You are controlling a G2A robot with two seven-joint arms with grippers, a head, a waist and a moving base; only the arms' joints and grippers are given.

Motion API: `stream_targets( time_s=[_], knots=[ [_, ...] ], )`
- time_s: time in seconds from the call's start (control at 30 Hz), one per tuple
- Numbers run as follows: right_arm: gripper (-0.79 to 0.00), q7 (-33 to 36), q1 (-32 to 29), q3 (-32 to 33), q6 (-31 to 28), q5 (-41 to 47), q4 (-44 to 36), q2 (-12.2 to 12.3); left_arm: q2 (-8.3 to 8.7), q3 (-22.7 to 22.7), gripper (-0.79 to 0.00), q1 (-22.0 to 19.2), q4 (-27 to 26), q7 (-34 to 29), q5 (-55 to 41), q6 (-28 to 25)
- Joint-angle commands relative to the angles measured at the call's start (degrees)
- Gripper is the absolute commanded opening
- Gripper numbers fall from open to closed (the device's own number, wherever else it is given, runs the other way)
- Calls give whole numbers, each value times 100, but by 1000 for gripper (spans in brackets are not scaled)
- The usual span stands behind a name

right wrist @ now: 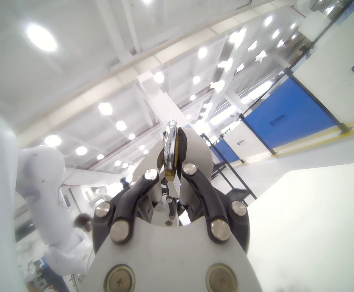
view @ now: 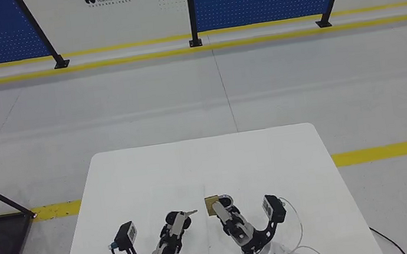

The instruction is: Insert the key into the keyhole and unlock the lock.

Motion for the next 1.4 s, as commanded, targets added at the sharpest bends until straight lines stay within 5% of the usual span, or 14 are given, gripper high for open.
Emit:
stream_targets(
  time_s=[0.0,1.37],
  knots=[
    [-785,0,0,0,0,0,0,0,-9,47,-785,-48,24,-54,-22,28],
    [-785,249,-104,85,182,250,-201,-7,-143,392,-785,-325,115,-236,-314,222]
  ],
)
